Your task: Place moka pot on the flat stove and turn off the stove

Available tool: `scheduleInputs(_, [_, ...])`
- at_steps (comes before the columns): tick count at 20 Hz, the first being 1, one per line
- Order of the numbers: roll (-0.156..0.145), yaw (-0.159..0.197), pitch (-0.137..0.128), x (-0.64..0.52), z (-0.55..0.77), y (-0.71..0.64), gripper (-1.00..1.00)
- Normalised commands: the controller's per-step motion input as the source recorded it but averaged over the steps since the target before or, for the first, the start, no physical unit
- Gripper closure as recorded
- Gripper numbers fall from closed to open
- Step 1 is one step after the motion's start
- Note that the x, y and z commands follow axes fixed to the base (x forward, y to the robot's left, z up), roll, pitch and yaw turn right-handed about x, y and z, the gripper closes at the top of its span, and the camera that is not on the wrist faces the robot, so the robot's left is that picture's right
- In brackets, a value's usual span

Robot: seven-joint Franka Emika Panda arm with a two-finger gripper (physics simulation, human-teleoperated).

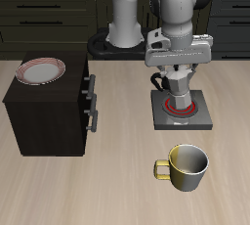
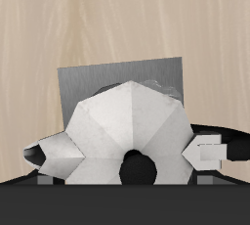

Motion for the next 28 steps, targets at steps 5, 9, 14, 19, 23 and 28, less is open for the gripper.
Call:
scheduleInputs(5, [-0.007,0.002,0.020,0.09,-0.18,-0.06,1.00])
scheduleInputs(9, [-0.006,0.016,0.012,0.07,-0.14,-0.07,1.00])
scheduleInputs(14, [0.007,0.001,0.024,0.06,-0.16,0.03,1.00])
scheduleInputs(19, [0.011,0.019,0.021,0.05,-0.10,0.11,1.00])
scheduleInputs(23, [0.017,0.000,0.015,0.02,0.00,0.06,-1.00])
scheduleInputs(28, [0.019,0.006,-0.016,-0.08,0.11,0.05,-1.00])
